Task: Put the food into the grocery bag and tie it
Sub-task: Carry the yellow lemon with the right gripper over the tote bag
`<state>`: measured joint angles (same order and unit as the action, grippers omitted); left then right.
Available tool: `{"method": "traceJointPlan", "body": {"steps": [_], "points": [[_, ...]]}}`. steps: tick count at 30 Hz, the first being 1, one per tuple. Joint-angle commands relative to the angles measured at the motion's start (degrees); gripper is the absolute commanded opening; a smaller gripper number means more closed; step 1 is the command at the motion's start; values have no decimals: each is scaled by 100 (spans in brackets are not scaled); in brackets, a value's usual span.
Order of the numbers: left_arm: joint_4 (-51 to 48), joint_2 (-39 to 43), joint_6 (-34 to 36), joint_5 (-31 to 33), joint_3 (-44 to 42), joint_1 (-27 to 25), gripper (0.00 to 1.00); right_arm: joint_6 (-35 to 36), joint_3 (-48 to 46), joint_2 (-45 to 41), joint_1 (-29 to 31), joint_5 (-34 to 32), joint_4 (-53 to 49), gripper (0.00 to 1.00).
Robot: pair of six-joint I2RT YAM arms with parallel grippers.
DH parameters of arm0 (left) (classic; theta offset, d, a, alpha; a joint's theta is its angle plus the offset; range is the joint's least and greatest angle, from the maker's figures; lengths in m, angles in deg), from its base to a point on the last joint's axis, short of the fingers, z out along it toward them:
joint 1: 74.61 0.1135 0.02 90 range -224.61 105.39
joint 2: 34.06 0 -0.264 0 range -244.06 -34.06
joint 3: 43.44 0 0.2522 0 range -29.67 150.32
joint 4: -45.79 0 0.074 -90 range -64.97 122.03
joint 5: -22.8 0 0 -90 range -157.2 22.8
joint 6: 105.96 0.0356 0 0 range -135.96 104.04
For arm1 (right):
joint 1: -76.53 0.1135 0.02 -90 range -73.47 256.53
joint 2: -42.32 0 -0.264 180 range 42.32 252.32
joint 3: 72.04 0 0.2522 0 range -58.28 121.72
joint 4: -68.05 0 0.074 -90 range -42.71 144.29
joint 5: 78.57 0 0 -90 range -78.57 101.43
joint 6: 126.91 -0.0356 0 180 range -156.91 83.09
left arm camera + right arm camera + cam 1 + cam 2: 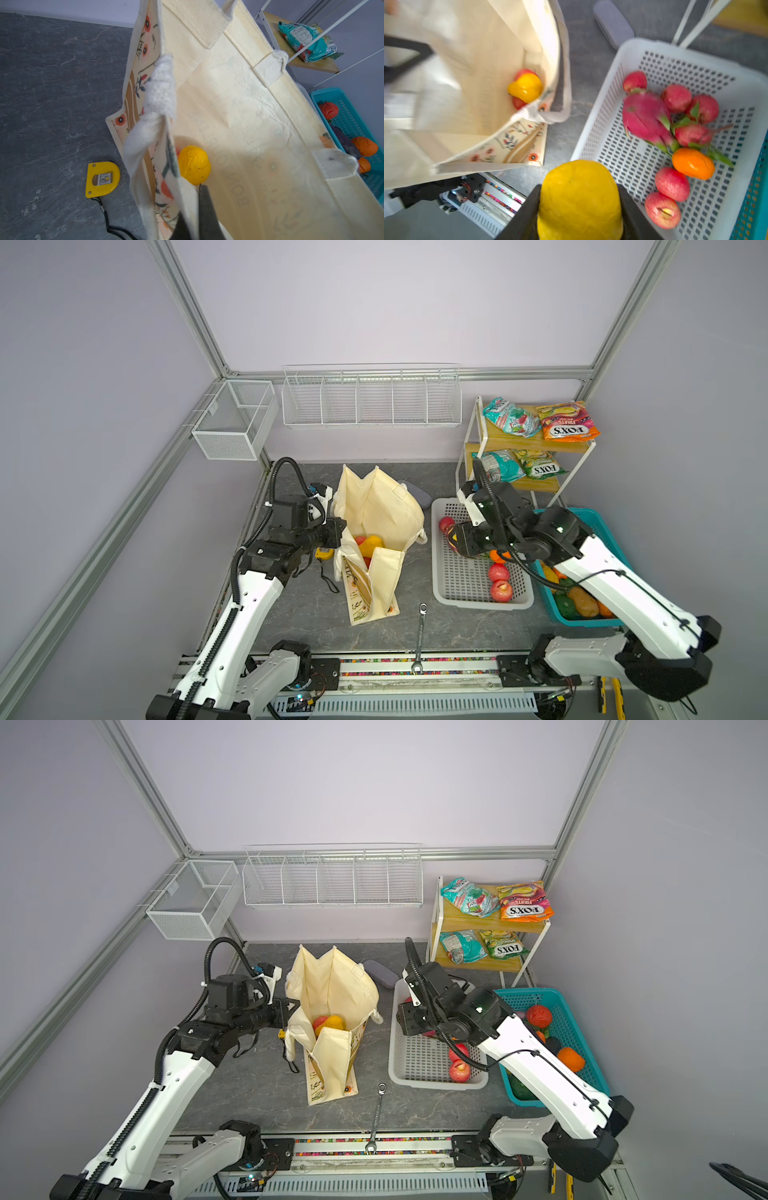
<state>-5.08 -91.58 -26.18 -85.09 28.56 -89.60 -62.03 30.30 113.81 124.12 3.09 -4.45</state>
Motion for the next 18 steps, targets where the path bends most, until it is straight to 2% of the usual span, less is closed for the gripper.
{"method": "traceJointPlan", "body": {"steps": [1,6,18], "points": [[203,109,108,-58,-14,39,0,319,32,145,156,474,987,41],[212,92,100,-96,-19,39,0,506,497,833,338,910,1757,41],[238,110,65,-171,-32,39,0,755,2146,3021,522,1415,1764,42]]}}
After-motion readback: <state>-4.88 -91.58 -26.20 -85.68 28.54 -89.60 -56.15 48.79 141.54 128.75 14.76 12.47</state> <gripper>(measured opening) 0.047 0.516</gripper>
